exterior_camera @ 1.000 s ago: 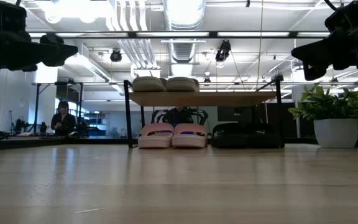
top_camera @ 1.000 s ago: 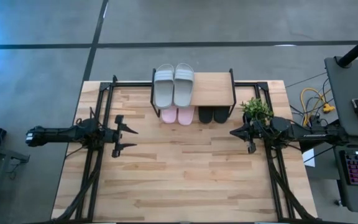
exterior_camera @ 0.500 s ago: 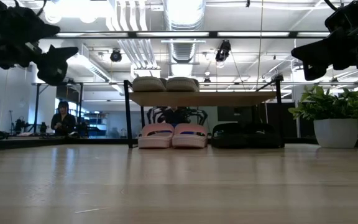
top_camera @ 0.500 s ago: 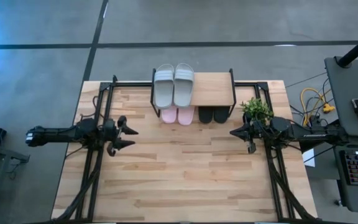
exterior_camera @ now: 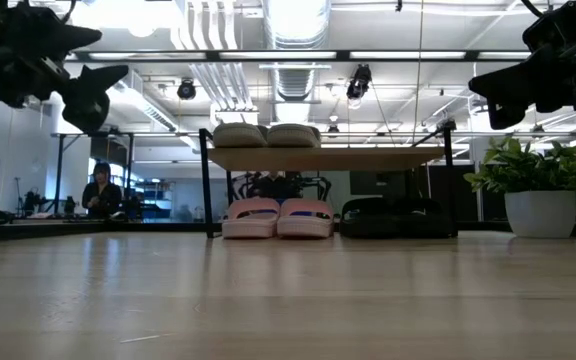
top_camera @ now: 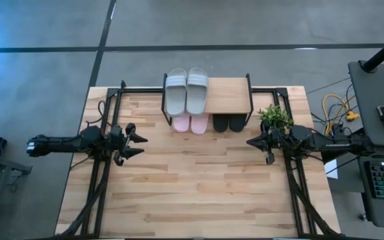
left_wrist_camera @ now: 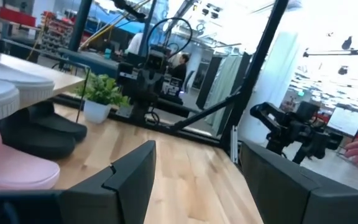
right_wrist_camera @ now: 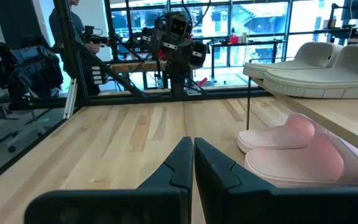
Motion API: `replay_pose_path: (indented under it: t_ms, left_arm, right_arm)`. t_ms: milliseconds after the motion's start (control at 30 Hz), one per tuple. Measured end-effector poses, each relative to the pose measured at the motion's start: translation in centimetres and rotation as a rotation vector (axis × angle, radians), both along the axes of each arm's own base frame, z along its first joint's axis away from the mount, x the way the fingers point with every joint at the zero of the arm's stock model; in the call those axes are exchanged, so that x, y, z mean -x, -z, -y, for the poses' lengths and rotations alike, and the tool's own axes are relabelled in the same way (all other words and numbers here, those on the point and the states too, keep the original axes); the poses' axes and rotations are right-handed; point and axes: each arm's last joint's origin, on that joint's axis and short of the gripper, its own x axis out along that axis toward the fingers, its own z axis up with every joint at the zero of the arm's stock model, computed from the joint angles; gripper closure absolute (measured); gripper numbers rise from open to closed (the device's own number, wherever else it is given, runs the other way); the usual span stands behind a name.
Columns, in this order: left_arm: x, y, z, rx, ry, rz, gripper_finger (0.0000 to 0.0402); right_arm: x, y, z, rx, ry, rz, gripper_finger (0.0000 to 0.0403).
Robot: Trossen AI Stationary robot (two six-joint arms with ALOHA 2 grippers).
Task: Pick and place slides into the shelf
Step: Return to Home Position
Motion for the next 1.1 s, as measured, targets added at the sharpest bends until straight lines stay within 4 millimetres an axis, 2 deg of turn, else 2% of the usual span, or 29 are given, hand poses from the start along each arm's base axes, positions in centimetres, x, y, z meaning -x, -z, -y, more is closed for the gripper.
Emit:
replay_pose_path:
  t_ms: [133,233,333,433,600,667,900,1100]
  left_arm:
    - [-0.1,0.1,0.0,-0.025,0.001,-0.014,0.0181]
    - [-0.3,0.8,0.0,-0.21,-0.008,-0.069,0.0184]
    - [-0.4,1.7,0.0,-0.352,-0.008,-0.139,0.0206]
    - [-0.6,2.2,-0.1,-0.41,-0.007,-0.189,0.025]
    - [-0.7,2.3,-0.1,-0.411,-0.002,-0.207,0.0363]
    - [-0.8,2.3,-0.1,-0.388,-0.005,-0.209,0.0391]
    - [-0.8,1.4,-0.6,-0.311,-0.192,-0.149,0.0397]
    - [-0.8,1.3,-0.4,-0.305,-0.147,-0.135,0.0401]
  right_arm:
    - [0.0,0.0,0.0,0.0,0.0,0.0,0.0394]
    - [0.0,0.0,0.0,0.0,0.0,0.0,0.0394]
    - [0.0,0.0,0.0,0.0,0.0,0.0,0.0394]
    - [0.0,0.0,0.0,0.0,0.0,0.0,0.0394]
    - [0.0,0.0,0.0,0.0,0.0,0.0,0.0394]
    - [0.0,0.0,0.0,0.0,0.0,0.0,0.0394]
    - [0.0,0.0,0.0,0.0,0.0,0.0,0.0394]
    - [0.0,0.0,0.0,0.0,0.0,0.0,0.0394]
